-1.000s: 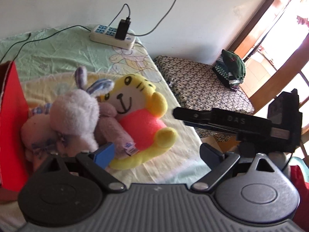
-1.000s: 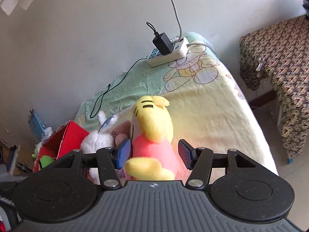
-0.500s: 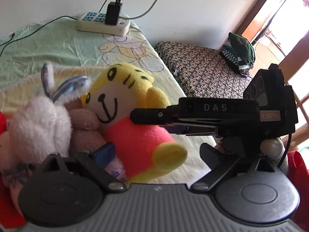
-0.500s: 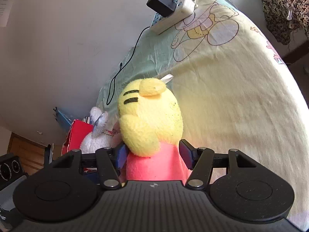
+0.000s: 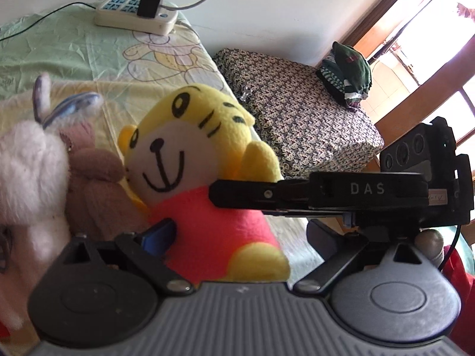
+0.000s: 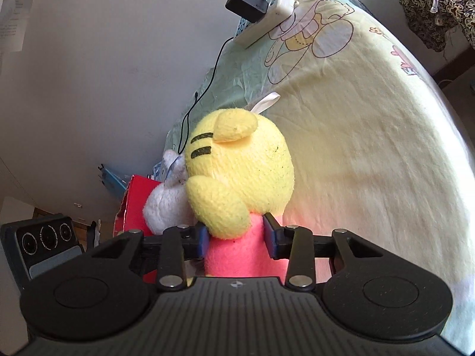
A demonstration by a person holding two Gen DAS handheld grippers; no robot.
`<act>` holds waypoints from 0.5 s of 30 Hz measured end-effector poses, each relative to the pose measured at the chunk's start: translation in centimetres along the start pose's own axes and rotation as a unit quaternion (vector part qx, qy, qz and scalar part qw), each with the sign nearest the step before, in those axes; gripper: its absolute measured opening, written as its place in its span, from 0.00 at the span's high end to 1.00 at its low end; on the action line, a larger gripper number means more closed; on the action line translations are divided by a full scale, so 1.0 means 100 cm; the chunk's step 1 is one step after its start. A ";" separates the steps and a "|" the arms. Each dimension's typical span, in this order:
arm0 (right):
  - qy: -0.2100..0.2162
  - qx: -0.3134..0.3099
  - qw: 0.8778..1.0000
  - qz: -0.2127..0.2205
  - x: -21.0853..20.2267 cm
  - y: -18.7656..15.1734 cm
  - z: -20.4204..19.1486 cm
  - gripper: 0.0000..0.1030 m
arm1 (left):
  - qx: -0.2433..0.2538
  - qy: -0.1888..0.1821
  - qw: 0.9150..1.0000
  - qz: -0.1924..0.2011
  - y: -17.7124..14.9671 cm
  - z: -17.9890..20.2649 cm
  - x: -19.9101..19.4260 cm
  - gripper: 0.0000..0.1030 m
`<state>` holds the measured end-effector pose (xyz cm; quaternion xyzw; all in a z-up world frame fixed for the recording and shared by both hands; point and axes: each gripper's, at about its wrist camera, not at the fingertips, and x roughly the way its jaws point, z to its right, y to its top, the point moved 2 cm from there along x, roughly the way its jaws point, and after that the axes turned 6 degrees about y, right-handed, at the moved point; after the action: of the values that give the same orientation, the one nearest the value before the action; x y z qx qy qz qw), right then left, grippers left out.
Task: Organize objects
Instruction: 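Grasp the yellow tiger plush by its pink body with the right gripper, then carry the tiger plush into the red box and release it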
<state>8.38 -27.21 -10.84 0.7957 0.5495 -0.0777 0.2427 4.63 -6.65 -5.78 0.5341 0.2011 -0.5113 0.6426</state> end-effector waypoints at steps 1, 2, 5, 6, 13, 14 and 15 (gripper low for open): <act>-0.004 -0.001 1.000 0.001 -0.006 -0.003 -0.002 0.62 | 0.006 -0.003 1.000 -0.001 -0.003 0.005 -0.002 0.09; -0.009 -0.003 1.000 0.002 -0.011 -0.007 -0.004 0.62 | 0.012 -0.005 1.000 -0.001 -0.007 0.010 -0.003 0.11; -0.024 -0.013 1.000 0.002 -0.028 -0.018 -0.011 0.62 | 0.034 -0.011 0.999 -0.004 -0.020 0.025 -0.007 0.13; -0.028 -0.015 0.999 0.002 -0.032 -0.023 -0.013 0.63 | 0.041 -0.013 0.999 -0.006 -0.024 0.029 -0.009 0.14; -0.043 0.012 0.999 0.010 -0.051 -0.052 -0.023 0.63 | 0.057 -0.038 0.998 -0.011 -0.051 0.039 -0.025 0.15; -0.044 0.014 0.999 0.011 -0.052 -0.054 -0.025 0.63 | 0.057 -0.043 0.997 -0.011 -0.053 0.039 -0.029 0.15; -0.045 0.015 0.999 0.012 -0.055 -0.058 -0.028 0.63 | 0.056 -0.049 0.997 -0.011 -0.056 0.039 -0.032 0.15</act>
<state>0.59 -28.89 -7.98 0.8015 0.5270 -0.1187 0.2566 -2.67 -8.12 -4.52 0.5416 0.1462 -0.5539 0.6152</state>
